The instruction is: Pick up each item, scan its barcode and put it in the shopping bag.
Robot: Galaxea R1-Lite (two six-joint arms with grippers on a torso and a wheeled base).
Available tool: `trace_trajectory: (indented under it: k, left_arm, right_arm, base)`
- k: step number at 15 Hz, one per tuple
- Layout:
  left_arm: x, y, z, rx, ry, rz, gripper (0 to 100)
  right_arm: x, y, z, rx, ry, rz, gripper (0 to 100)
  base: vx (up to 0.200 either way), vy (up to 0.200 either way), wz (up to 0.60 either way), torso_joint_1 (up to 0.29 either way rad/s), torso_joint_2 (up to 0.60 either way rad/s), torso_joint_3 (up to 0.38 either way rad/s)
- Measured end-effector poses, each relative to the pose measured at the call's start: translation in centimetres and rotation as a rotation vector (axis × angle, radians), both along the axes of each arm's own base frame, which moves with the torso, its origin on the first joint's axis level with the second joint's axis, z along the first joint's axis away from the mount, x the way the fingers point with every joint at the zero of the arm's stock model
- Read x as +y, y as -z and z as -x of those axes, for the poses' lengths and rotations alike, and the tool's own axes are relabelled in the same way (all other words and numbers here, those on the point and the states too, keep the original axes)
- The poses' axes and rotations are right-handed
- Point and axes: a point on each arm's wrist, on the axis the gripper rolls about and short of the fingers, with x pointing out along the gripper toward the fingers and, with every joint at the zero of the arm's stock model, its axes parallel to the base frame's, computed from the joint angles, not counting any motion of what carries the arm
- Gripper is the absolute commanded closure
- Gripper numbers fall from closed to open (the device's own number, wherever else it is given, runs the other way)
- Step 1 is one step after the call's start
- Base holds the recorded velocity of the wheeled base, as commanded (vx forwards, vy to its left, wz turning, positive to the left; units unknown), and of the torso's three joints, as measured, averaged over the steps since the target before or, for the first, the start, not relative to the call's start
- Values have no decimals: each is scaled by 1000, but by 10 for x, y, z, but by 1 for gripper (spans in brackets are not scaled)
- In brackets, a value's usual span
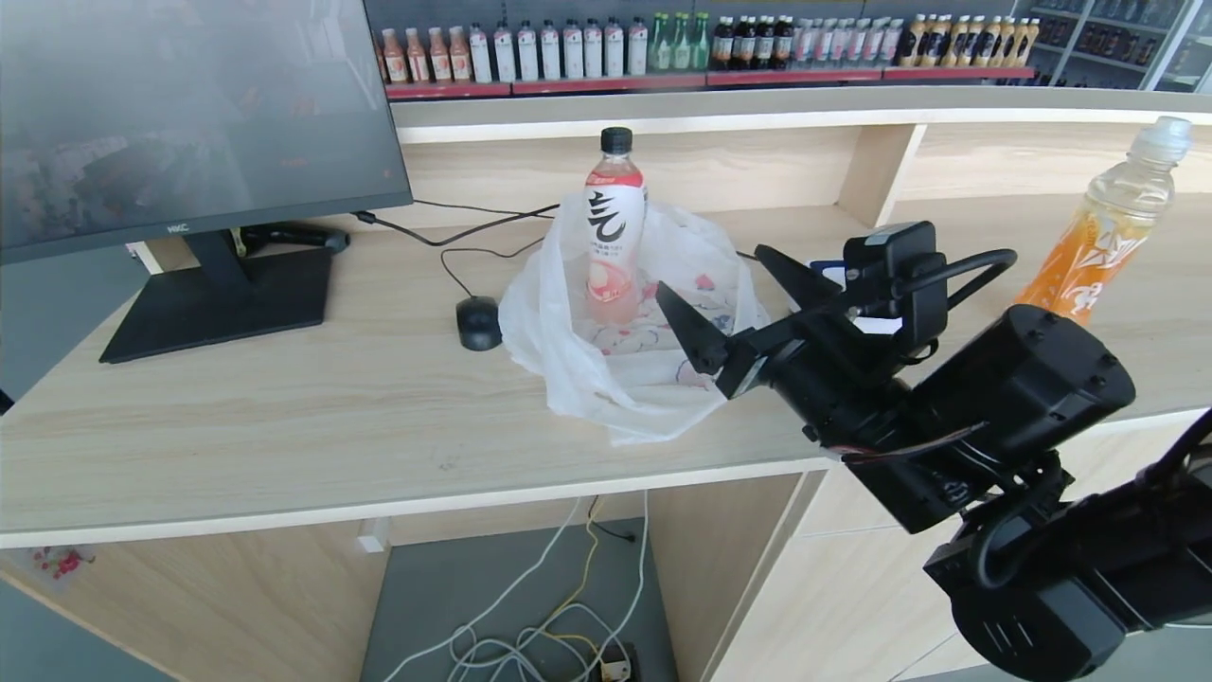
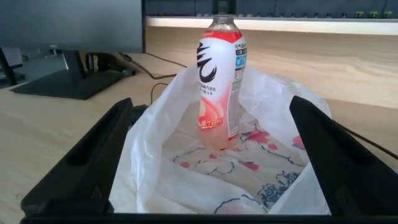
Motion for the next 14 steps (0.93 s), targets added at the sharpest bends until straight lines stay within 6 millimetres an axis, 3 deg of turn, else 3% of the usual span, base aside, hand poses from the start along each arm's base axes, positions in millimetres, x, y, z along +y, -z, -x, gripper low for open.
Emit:
trace_trajectory:
  k: [5,14]
  left_arm:
    - [0,0,0,-1,0,1,0]
    - [0,0,0,-1,-1,12,0]
  right_arm:
    - [-7,8,7,37,5,25,0]
    - [-18,3,15,27,18,23,0]
  base:
    - [0,-200,0,2,5,2]
    - [0,-200,0,4,1,2]
